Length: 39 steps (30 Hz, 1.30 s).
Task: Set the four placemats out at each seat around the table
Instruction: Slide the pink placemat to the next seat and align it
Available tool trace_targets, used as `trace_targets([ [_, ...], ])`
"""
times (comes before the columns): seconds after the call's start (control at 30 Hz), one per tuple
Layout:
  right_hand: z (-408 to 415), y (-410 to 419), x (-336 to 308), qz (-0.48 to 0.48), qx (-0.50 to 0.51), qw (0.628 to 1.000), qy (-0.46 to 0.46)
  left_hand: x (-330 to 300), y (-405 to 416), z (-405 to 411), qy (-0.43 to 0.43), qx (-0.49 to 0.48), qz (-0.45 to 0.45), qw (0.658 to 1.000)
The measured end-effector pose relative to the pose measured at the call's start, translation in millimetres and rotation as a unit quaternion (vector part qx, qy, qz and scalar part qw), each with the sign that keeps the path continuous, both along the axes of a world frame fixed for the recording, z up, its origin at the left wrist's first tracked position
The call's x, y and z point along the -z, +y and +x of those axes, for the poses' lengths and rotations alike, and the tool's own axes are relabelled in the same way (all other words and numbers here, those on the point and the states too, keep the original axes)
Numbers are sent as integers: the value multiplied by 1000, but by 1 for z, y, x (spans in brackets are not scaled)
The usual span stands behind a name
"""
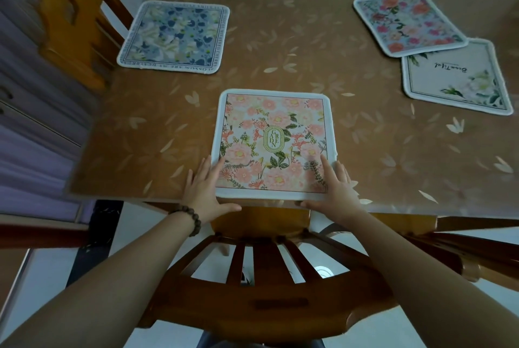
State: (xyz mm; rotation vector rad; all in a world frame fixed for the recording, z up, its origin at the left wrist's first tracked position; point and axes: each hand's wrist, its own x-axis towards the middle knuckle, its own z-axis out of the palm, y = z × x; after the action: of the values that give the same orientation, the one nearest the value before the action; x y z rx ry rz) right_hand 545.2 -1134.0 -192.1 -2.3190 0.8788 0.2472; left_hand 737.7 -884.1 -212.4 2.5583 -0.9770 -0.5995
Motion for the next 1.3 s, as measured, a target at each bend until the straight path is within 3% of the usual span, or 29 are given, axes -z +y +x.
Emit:
trace_targets([
  [0.1,-11,-7,-1,-35,11,999,9,0,6,5,-29,-22,40,999],
  [0.27,-16,-9,5,-98,-16,990,100,0,2,11,-29,-24,131,991],
  [0.77,-21,0,18,-115,28,993,28,-1,11,0,-59,-33,77,995],
  [1.3,-17,3,19,-82,47,996,3,1,12,0,-79,-45,99,991],
])
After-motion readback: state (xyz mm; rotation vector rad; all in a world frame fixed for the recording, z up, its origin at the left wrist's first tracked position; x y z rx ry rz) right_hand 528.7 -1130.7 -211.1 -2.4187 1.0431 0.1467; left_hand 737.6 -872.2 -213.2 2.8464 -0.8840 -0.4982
